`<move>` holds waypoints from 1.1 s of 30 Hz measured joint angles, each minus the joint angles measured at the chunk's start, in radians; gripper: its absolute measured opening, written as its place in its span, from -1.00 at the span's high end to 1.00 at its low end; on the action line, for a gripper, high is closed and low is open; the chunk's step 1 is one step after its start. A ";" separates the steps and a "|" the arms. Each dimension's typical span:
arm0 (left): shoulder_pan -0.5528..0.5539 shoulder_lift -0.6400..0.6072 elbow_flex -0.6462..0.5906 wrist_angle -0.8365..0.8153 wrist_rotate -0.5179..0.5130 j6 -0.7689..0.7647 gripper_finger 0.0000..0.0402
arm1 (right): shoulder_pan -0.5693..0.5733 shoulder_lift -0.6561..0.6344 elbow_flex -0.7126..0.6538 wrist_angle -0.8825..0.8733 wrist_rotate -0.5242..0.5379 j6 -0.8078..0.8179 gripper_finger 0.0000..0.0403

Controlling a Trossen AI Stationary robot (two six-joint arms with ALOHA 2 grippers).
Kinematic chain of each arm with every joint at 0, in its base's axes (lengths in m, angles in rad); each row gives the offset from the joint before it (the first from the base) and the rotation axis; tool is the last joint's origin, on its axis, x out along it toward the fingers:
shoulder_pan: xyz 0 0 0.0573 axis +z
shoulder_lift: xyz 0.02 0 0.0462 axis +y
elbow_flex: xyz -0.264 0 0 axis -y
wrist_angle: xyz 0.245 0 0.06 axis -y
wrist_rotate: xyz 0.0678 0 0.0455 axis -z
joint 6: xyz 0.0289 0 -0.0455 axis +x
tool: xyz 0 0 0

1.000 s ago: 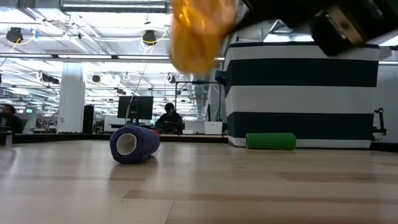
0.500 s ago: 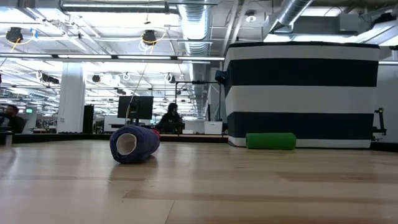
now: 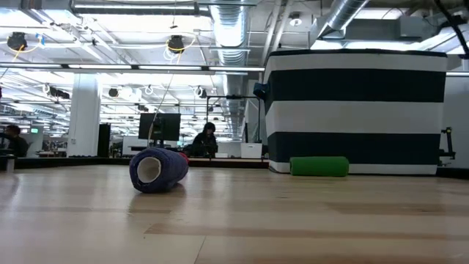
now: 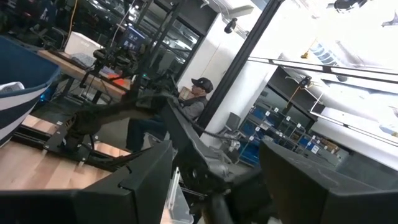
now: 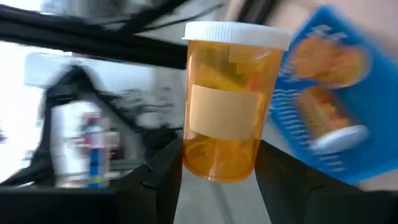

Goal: Pick & place medical supplies in basket/bin
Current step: Put the orange pill bottle into the blue basket

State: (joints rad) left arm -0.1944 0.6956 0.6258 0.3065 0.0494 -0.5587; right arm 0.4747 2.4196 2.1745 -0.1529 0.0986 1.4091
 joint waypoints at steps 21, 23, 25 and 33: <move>-0.001 0.000 0.000 0.000 0.000 -0.003 -0.16 | -0.014 0.157 0.160 -0.272 -0.092 -0.018 0.09; -0.001 0.000 0.000 0.000 0.000 -0.003 -0.16 | -0.018 0.157 0.160 -0.262 -0.095 -0.025 0.07; -0.001 0.000 0.000 0.001 0.000 -0.003 -0.16 | -0.019 0.156 0.160 -0.248 -0.104 -0.032 0.05; -0.001 0.000 0.000 0.001 0.000 -0.003 -0.16 | -0.017 0.156 0.160 -0.250 -0.109 -0.057 -0.07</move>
State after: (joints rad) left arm -0.1955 0.6956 0.6258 0.3077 0.0494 -0.5617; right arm 0.4576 2.5759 2.3341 -0.4032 -0.0109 1.3518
